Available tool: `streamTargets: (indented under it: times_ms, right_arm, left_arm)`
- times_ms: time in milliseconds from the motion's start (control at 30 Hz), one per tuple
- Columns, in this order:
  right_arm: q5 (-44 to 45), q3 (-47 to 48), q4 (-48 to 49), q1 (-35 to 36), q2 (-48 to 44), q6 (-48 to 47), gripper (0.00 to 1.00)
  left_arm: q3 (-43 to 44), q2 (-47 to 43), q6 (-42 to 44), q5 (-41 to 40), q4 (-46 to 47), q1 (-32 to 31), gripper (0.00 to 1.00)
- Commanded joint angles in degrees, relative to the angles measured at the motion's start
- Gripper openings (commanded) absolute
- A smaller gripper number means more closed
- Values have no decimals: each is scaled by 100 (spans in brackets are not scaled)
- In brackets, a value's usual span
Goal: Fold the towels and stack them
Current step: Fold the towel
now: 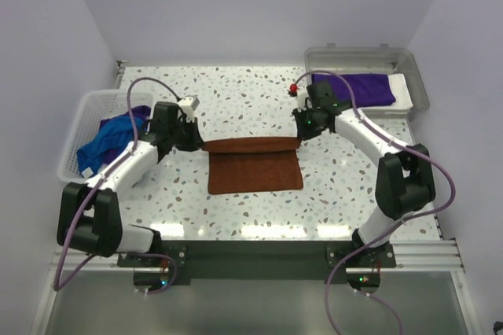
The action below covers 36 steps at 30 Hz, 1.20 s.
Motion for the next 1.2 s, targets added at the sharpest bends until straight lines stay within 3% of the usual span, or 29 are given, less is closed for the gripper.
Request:
streamTargets:
  times_ms: [0,433,1033,1100,1167]
  right_arm:
    - [200,-496,-77,-67,-542,618,0]
    - [-161,-1702,196,-50,-1211,935,0]
    - [-372,-2299,495,20,-1114,1243,0]
    - [-390,-2361,504,38,-1106,1287,0]
    - [-425,-2405,495,73,-1201,1322,0]
  left_arm:
    - [-428,-372,-604,-90,-230,-20,0]
    - [-1422,-1119,-1458,-265,-133,-311,0]
    - [-1950,-917,-1809,-327,52,-662,0]
    - [-1994,-917,-1871,-379,34,-724,2]
    - [-1994,-1013,-1897,-415,8,-750,11]
